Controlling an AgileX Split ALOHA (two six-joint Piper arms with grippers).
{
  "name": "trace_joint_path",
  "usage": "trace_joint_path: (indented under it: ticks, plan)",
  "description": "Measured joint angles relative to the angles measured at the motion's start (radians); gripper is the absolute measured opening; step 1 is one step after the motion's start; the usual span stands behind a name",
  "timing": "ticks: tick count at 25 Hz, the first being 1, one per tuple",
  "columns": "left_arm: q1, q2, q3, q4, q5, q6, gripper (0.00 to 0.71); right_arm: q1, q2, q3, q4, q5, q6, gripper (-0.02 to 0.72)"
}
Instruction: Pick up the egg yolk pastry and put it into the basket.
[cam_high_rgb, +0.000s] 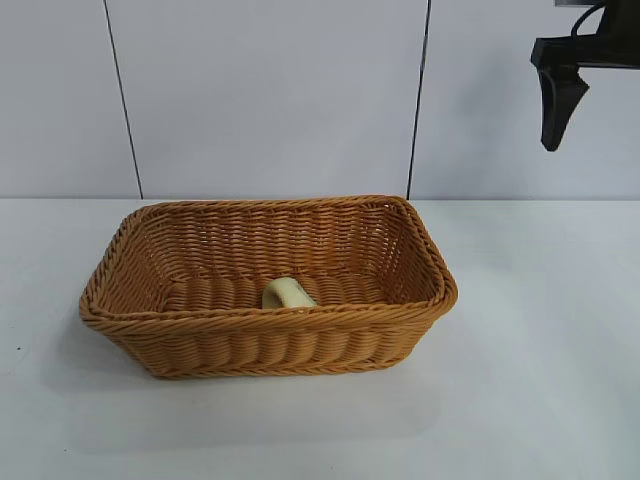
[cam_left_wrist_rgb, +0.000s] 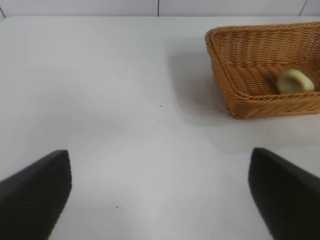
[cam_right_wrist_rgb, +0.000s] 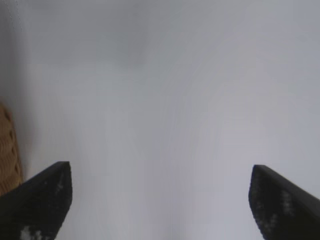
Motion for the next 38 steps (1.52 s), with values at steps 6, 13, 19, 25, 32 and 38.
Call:
trace_joint_path:
  ticks: [6,13,19,25,32,38]
  plan:
    - [0.0,0.0,0.0,0.0,0.0,0.0,0.692,0.0,-0.272,0.276,0.0,-0.001,-0.025,0.687]
    - [0.0,0.0,0.0,0.0,0.0,0.0,0.692,0.0,-0.583,0.617,0.0,-0.129,-0.029,0.687]
    - [0.0,0.0,0.0,0.0,0.0,0.0,0.692,0.0,-0.851,0.8,0.0,-0.194,-0.062,0.687]
    - [0.0,0.0,0.0,0.0,0.0,0.0,0.692,0.0,-1.103,0.81,-0.001,-0.193,-0.062,0.687]
    - [0.0,0.0,0.0,0.0,0.0,0.0,0.692,0.0,-1.38,0.81,-0.007,-0.195,-0.062,0.687]
    - [0.0,0.0,0.0,0.0,0.0,0.0,0.692,0.0,-1.564,0.811,-0.007,-0.194,-0.062,0.687]
